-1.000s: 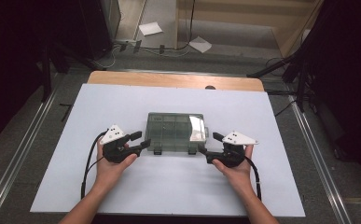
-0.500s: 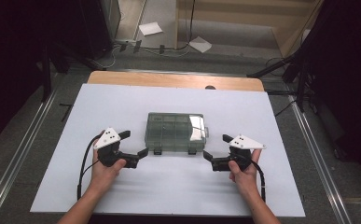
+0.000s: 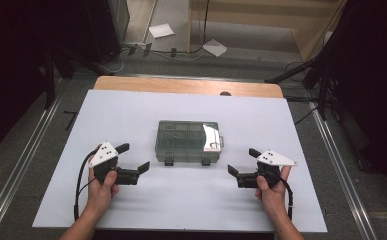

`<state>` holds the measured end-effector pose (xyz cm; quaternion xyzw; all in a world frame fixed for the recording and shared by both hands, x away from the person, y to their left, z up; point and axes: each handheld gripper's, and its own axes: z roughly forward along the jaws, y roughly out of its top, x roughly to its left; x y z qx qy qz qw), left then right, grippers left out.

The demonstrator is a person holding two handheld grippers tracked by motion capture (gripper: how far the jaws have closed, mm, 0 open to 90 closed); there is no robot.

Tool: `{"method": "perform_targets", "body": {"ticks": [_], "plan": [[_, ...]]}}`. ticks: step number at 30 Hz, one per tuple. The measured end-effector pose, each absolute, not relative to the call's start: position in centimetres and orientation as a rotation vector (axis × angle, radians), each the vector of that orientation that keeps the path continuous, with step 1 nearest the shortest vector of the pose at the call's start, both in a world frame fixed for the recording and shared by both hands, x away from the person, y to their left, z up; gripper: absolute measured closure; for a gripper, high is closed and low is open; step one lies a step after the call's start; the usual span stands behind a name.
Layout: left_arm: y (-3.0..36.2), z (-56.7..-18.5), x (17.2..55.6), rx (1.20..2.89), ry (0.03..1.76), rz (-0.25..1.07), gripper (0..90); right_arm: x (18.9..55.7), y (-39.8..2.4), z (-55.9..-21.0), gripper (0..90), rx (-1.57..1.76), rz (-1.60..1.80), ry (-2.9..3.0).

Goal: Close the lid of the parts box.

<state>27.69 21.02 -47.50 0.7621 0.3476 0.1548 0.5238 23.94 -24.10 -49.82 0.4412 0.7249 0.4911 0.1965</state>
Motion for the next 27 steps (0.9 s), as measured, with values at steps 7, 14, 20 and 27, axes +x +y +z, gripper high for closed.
{"method": "perform_targets", "body": {"ticks": [7, 14, 20, 27], "plan": [[22.0, -47.7, 27.1, 1.826, 0.842, 0.39, 0.0, 23.2, -25.3, -50.1, 0.0, 1.256, 1.36, 2.014], [23.0, -47.8, 26.6, 1.831, 0.843, 0.411, 0.0, 22.6, -26.6, -50.3, 0.0, 1.274, 1.344, 1.992], [24.1, -47.9, 26.2, 1.83, 0.854, 0.422, 0.0, 22.0, -27.7, -50.5, 0.0, 1.297, 1.332, 1.973], [25.2, -48.1, 25.8, 1.832, 0.87, 0.436, 0.0, 21.5, -28.8, -50.7, 0.0, 1.305, 1.311, 1.96]]}}
